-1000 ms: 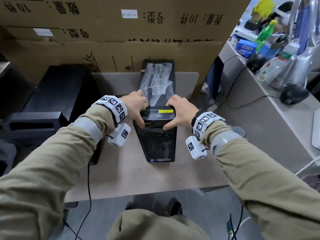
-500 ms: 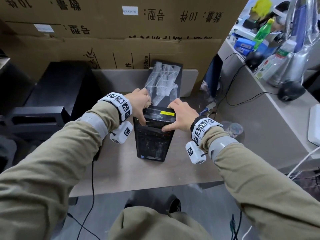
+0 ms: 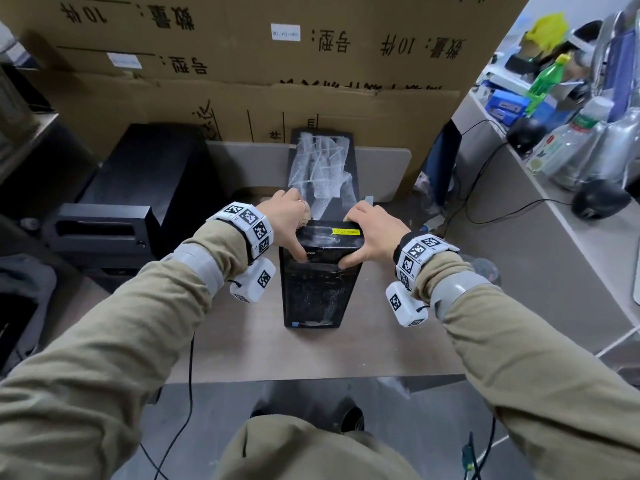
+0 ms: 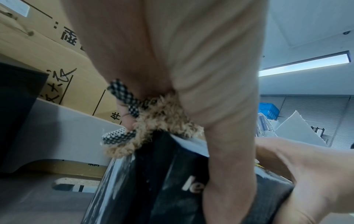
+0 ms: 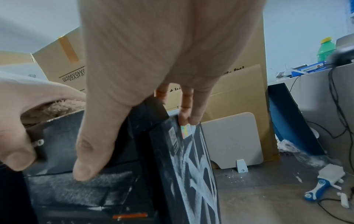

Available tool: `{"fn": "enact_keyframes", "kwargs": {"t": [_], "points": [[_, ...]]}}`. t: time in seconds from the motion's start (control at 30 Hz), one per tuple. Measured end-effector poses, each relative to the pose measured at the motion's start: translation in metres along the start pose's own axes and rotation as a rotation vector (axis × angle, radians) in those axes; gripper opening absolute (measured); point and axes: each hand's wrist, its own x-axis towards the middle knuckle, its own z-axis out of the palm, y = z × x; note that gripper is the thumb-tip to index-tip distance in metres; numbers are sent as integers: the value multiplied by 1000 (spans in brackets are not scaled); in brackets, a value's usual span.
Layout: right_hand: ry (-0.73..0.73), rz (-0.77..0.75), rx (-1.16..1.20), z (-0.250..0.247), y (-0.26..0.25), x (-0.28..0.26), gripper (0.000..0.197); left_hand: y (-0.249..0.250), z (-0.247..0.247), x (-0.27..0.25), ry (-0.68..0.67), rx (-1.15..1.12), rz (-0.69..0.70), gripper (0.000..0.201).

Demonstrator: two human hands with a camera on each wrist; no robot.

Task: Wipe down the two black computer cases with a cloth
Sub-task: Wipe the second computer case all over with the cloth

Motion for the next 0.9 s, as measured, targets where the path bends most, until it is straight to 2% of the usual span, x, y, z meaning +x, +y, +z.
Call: {"fn": "enact_keyframes", "kwargs": {"t": [0.1,0.17,0.23,0.3,0.33,0.43,0.53,0.63,0.7,0.8,0.9], "points": [[-29,2,2,-1,3,5,87,-4,-4,-1,-21,-93,-9,99],[-10,44,144,-5,4,6,89,-4,-13,-5,-20,-319,-2,83],[84,86,349,-12,6,10,94,2,-23,-7,73,-720,22,62],[145,68,454,-24,4,14,99,11,-34,-7,250,-936,12,49],[150,38,483,-30,-1,15,96,14,-38,-5,300,-961,4,42],[150,-20,537,-39,-18,21,80,16,-38,-1,263,-1016,-19,31],[82,33,434,-34,-32,20,66,4,-26,2,336,-1018,-71,36],[22,35,316,-16,-42,21,42,-17,-8,0,349,-951,-92,40],[52,-18,298,-3,-49,21,41,-28,2,-2,332,-965,-106,41],[81,-49,125,5,-65,17,43,-36,12,-6,339,-1040,-95,37],[78,-60,-2,12,-89,16,54,-44,19,-11,348,-1126,-68,32]]}}
